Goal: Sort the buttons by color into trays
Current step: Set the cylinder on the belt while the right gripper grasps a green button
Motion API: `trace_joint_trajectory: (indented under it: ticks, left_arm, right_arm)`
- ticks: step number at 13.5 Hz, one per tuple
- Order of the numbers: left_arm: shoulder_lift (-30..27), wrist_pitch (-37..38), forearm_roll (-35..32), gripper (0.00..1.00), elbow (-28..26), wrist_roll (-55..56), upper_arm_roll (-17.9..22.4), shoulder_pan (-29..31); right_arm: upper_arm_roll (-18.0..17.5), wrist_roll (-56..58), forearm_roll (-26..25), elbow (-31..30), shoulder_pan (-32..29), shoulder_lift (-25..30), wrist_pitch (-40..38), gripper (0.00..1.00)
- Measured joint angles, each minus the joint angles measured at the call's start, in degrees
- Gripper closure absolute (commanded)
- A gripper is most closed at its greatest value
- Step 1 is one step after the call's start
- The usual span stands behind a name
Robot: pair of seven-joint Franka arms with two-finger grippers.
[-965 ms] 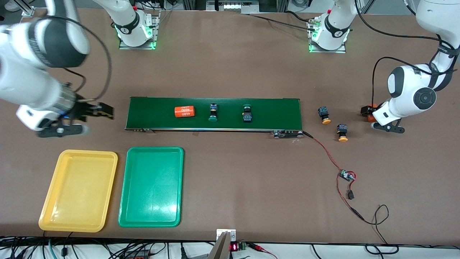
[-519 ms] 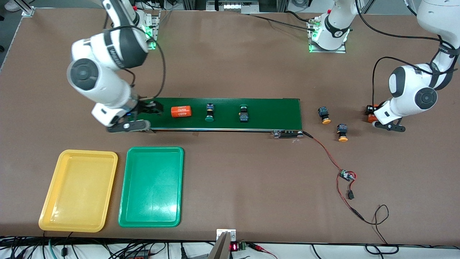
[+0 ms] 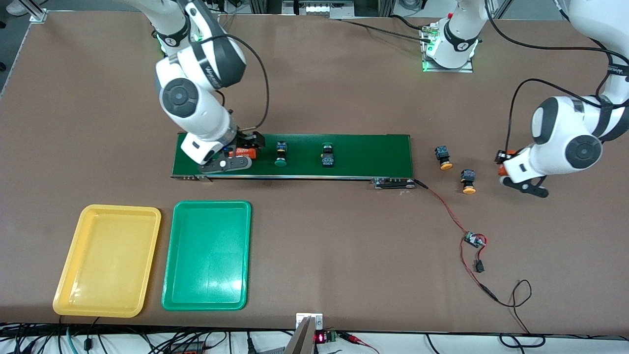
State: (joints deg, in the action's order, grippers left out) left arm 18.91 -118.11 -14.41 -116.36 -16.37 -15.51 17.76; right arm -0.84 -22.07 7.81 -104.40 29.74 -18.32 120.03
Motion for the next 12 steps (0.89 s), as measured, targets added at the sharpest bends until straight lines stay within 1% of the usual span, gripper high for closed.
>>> trace_joint_trajectory:
  ticks: [3, 5, 8, 9, 11, 12]
  left_arm:
    - [0.2, 0.3, 0.1, 0.72, 0.4, -1.1, -8.2, -1.8]
    - [0.5, 0.3, 0.1, 0.72, 0.4, -1.2, -13.3, -3.9]
    - [0.9, -1.9, 0.1, 0.72, 0.4, -2.0, -17.8, -8.1]
    - [1.0, -2.8, 0.1, 0.73, 0.4, -3.2, -19.3, -8.9]
    - [1.5, -4.4, 0.1, 0.73, 0.3, -7.6, -22.7, -9.6]
    - [1.9, -5.0, 0.1, 0.71, 0.3, -10.8, -23.6, -9.9]
  right_arm:
    - [-0.1, -5.5, 0.0, 0.0, 2.9, -3.1, 2.9, 0.0]
    - [-0.1, -6.9, 0.0, 0.0, 3.8, -5.1, 4.4, 0.0]
    - [-0.1, -6.9, 0.0, 0.0, 4.2, -6.7, 5.0, 0.0]
    - [-0.1, -6.9, 0.0, 0.0, 4.3, -6.9, 5.0, 0.0]
    - [-0.1, -7.0, 0.0, -0.1, 4.4, -7.7, 5.0, 0.0]
    - [-0.1, -7.0, 0.0, -0.1, 4.4, -8.3, 5.0, 0.0]
